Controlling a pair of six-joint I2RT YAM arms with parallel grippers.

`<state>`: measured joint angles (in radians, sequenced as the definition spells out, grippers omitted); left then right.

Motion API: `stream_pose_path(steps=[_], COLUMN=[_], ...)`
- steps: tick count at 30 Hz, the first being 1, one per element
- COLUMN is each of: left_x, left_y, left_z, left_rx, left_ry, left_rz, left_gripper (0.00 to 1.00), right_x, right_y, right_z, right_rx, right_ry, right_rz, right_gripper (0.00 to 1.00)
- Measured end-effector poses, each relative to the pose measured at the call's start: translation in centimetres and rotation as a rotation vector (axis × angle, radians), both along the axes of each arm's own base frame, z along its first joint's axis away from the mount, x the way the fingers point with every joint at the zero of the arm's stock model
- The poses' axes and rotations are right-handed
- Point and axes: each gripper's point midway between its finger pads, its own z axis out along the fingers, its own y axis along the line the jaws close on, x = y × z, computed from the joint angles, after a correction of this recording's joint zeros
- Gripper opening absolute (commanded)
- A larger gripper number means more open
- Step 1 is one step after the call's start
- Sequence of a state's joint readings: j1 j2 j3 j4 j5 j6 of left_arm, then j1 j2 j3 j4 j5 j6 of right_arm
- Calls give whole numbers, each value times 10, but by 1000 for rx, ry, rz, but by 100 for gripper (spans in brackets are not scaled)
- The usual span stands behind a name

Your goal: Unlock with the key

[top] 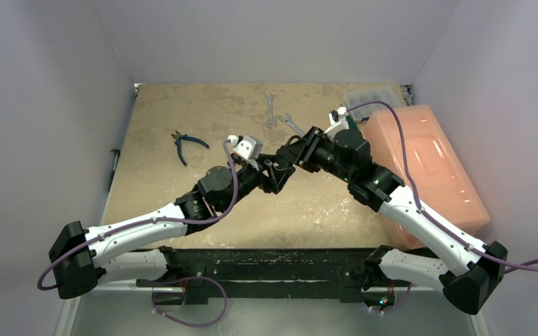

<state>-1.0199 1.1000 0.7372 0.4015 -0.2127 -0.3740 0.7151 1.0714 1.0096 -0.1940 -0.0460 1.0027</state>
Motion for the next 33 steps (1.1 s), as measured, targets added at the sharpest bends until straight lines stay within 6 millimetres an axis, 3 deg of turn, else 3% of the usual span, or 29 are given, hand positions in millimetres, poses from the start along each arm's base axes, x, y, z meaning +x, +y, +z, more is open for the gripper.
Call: stream_pose_path(steps=[1, 3, 5, 8, 13, 17, 23, 27, 33], left_x=[0, -1, -2, -12, -30, -47, -74, -85, -89], left_y=[0, 0, 0, -5, -3, 5, 23, 17, 6], left_z=[0, -1, -3, -3, 1, 16, 48, 62, 67], left_rx=[1, 7, 15, 32, 55, 47, -34, -62, -70], left_ry=[0, 0, 1, 0, 10, 8, -2, 1, 10], left_rz=[-1, -6, -16, -77, -156, -211, -282, -351, -399], left_gripper=[13, 53, 84, 96, 97, 96, 74, 64, 54], right_x=[0, 0, -1, -4, -13, -21, -30, -37, -47], right_y=[0, 0, -1, 0, -2, -8, -16, -14, -15], right_z=[0, 0, -1, -2, 2, 17, 42, 64, 85], right_rx=[-1, -2, -6, -23, -37, -34, -19, 9, 31], right_ry=[-1, -1, -1, -10, -41, -103, -197, -250, -313], right_rz=[1, 1, 3, 20, 55, 68, 88, 126, 169], right_gripper=[0, 0, 0, 0, 0, 0, 0, 0, 0])
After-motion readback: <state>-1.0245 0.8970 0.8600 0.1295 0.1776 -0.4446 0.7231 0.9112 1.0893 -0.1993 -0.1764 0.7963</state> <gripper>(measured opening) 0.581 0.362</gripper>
